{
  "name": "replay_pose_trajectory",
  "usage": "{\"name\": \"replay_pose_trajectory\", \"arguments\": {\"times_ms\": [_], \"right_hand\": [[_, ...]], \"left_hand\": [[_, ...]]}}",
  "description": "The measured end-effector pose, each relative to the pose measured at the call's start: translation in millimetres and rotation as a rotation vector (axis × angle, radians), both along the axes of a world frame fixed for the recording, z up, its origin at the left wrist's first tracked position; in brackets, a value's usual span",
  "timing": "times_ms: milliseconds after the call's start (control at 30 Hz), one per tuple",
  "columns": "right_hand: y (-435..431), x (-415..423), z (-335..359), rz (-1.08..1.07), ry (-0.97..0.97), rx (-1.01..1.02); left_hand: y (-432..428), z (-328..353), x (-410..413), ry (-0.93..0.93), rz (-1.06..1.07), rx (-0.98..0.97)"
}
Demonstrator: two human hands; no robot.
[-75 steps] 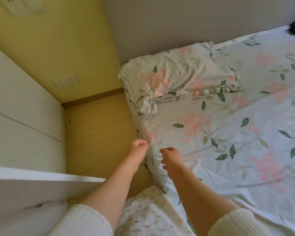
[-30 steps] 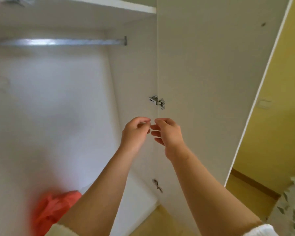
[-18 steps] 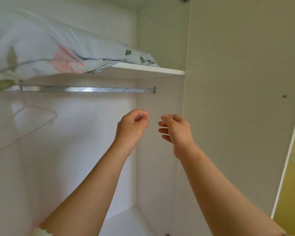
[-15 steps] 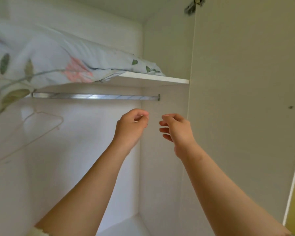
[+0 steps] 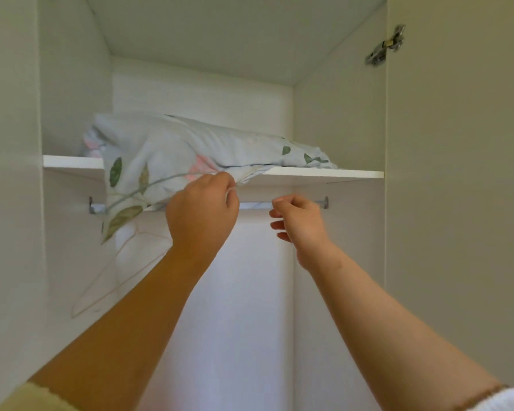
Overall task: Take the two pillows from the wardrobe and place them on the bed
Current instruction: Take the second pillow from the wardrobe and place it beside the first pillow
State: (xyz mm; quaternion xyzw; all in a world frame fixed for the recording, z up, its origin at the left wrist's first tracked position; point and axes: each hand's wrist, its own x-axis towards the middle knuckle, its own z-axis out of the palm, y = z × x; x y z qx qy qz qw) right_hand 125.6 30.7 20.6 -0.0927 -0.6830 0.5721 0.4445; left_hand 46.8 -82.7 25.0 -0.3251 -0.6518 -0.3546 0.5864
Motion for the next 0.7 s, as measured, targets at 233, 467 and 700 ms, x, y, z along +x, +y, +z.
{"name": "replay_pose_trajectory", "arguments": {"times_ms": [233, 467, 700], "right_hand": [[-16.0, -18.2, 11.7, 0.071, 0.007, 0.048], [-16.5, -26.9, 8.9, 0.102, -0.018, 0.069], [-20.2, -28.5, 8.2, 0.136, -0.039, 0.042]], "left_hand": [[-28.9, 19.9, -54.3, -0.271, 0.383, -0.178], [-50.9, 45.4, -77.5, -0.192, 0.431, -0.05], [-59.4, 45.7, -56.5, -0.215, -0.015, 0.025]]}}
